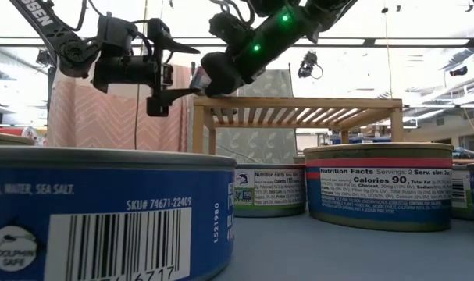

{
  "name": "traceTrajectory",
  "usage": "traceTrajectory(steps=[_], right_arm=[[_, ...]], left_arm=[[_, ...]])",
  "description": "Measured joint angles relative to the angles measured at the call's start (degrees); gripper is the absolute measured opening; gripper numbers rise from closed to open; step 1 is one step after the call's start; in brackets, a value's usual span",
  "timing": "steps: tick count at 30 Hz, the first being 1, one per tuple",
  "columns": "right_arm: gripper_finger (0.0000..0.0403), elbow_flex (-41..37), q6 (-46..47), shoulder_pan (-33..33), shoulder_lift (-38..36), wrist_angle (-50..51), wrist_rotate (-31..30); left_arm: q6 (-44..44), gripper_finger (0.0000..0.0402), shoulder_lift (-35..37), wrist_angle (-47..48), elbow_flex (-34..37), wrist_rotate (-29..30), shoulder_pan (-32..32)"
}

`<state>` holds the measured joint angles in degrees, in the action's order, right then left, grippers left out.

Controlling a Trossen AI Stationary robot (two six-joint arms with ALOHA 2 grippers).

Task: Stack canned seafood by type on shelf
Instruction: Put the blue tuna can on the shelf aligned with the green tuna can

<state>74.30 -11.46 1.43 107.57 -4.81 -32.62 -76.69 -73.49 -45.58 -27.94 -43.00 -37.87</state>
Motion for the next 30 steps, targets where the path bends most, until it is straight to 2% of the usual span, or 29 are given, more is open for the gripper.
traceTrajectory(steps=[6, 10, 15, 25, 30], right_arm=[[0.0007, 0.0, 1.4, -0.2, -0.1, 0.8, -1.5], [0.0004, 0.0, 1.2, -0.7, -0.1, 1.3, -4.8], [0.0007, 0.0, 1.0, -1.4, -0.9, 1.2, -5.7], [0.0006, 0.0, -0.9, -2.4, -1.8, 0.0, -5.0], [0.0008, 0.0, -5.7, -2.0, -1.8, -6.8, -3.0]], left_arm=[[1.4, 0.0363, 0.0, 4.9, 0.0, -2.7, 0.0], [1.5, 0.0363, 0.0, 5.6, 0.0, -1.8, 0.0], [1.4, 0.0363, 0.0, 5.3, 0.0, 0.2, 0.0], [1.3, 0.0363, 0.0, 6.7, -1.0, 4.5, 0.0], [1.4, 0.0363, 0.0, 6.8, -1.4, 4.3, 0.1]])
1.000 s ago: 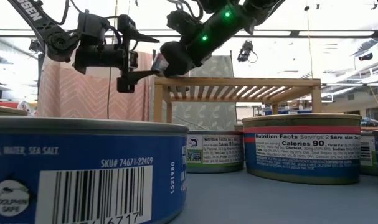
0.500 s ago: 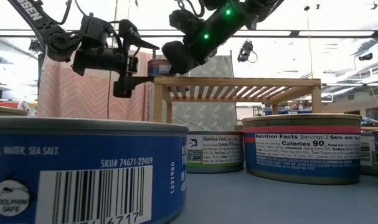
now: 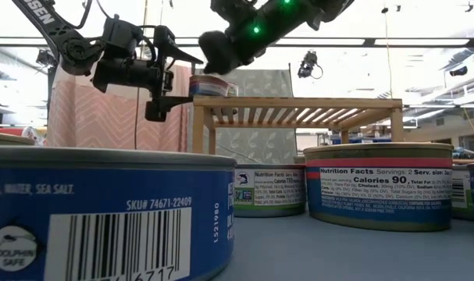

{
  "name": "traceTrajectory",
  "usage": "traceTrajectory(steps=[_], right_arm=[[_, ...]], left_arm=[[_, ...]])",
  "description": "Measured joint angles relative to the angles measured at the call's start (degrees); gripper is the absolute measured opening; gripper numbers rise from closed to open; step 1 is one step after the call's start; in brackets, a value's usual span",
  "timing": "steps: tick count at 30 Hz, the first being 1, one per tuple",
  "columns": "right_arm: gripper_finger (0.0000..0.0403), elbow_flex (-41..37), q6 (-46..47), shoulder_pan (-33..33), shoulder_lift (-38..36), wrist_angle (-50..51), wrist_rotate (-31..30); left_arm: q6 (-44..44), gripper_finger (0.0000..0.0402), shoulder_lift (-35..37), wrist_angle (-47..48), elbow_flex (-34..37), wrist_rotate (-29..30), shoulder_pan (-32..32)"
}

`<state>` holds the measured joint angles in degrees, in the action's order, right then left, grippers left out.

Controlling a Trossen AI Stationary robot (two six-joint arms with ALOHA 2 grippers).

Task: Stack canned seafood by type on shelf
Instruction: Put the blue tuna can on the shelf aligned with the green tuna can

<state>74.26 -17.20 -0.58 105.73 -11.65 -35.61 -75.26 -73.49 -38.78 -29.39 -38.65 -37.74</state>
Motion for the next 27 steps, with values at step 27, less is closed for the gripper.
traceTrajectory(steps=[27], right_arm=[[0.0007, 0.3, -3.6, 3.8, -0.3, 4.9, -4.6]], left_arm=[[-0.1, 0.0363, 0.0, -2.2, 0.0, -3.5, 1.0]])
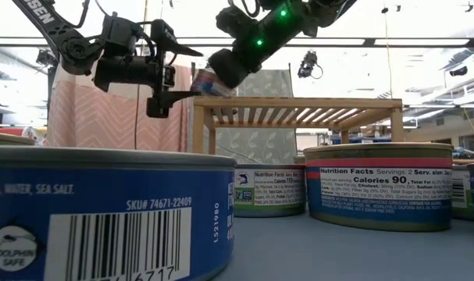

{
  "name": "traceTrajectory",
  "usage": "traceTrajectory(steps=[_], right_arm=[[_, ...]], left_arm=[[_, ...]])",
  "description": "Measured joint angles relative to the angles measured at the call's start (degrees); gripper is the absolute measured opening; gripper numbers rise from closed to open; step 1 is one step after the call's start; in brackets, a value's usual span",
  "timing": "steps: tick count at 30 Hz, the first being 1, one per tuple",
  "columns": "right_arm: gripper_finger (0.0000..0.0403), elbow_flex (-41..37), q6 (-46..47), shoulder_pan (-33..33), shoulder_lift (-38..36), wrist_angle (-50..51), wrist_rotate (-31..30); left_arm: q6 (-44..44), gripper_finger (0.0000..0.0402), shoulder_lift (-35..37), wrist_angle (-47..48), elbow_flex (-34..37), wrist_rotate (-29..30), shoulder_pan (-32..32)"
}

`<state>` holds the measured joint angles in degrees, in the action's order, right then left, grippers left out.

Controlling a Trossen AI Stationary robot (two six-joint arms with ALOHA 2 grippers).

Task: Stack canned seafood by type on shelf
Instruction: Put the blue tuna can on the shelf aligned with the green tuna can

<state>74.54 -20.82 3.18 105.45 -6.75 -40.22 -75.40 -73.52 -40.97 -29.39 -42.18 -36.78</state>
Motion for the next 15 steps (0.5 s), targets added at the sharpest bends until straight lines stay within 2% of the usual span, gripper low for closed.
traceTrajectory(steps=[2, 7, 15], right_arm=[[0.0008, -0.2, -0.4, -0.6, 0.1, 0.2, -1.9], [0.0003, -0.2, -0.1, -0.9, 0.1, 0.6, -1.9], [0.0006, -0.2, 0.1, -0.9, 0.1, 0.9, -1.7]], left_arm=[[-0.1, 0.0363, 0.0, 0.1, 0.0, -1.6, -0.3], [-1.2, 0.0363, 0.0, 0.1, 0.0, -6.9, -1.2], [-3.4, 0.0363, 0.0, 0.2, 0.0, -19.8, -4.8]])
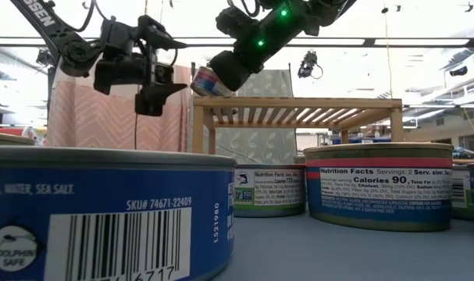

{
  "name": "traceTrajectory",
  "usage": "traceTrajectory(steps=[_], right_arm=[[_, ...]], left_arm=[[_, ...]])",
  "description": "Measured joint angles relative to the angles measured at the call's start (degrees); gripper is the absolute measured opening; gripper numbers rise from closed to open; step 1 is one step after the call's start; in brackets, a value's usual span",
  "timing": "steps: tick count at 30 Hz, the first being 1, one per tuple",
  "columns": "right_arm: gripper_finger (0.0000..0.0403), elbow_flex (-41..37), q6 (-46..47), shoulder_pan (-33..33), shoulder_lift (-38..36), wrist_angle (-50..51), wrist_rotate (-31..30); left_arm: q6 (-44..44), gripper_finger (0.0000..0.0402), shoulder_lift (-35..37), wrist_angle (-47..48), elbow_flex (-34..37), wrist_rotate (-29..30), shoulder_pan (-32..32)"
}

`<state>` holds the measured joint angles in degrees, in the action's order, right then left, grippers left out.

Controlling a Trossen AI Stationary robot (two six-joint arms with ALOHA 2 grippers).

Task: Stack canned seafood by type on shelf
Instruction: Put the blue tuna can on the shelf aligned with the green tuna can

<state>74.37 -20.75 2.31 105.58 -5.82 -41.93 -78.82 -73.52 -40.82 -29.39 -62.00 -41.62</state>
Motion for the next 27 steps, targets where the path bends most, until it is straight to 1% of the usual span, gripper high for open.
traceTrajectory(steps=[3, 5, 6, 8, 11, 14, 17, 24, 27], right_arm=[[0.0005, 0.0, 0.0, 0.0, 0.0, 0.0, 0.1], [0.0004, 0.0, 0.0, 0.0, 0.1, -0.2, 0.2], [0.0004, 0.0, 0.0, 0.0, 0.1, -0.4, 0.2], [0.0004, 0.0, 0.0, 0.0, 0.1, -0.9, 0.2], [0.0006, -0.1, 0.0, 0.0, 0.2, -1.8, 0.3], [0.0009, -0.1, 0.0, 0.0, 0.2, -2.2, 0.6], [0.0008, -0.1, 0.0, 0.0, 0.2, -2.3, 0.6], [0.0010, -0.1, 0.0, 0.0, 0.2, -2.3, 0.6], [0.0012, -0.1, 0.0, 0.0, 0.2, -2.3, 0.6]], left_arm=[[-0.1, 0.0363, 0.0, 0.2, 0.0, -2.6, -2.0], [0.4, 0.0363, 0.0, 0.7, 0.0, -1.9, -3.6], [0.8, 0.0363, 0.0, 0.8, 0.0, -0.5, -4.5], [2.4, 0.0363, 0.0, 0.9, 0.0, 4.8, -5.9], [4.9, 0.0363, 0.0, 1.0, 0.0, 14.3, -7.3], [6.5, 0.0363, 0.0, 1.0, 0.0, 20.2, -7.2], [6.3, 0.0363, 0.0, 1.0, 0.0, 21.8, -6.4], [0.6, 0.0363, 0.0, 0.7, 0.0, 21.8, -3.2], [0.5, 0.0363, 0.0, -0.2, 0.0, 21.3, -2.6]])
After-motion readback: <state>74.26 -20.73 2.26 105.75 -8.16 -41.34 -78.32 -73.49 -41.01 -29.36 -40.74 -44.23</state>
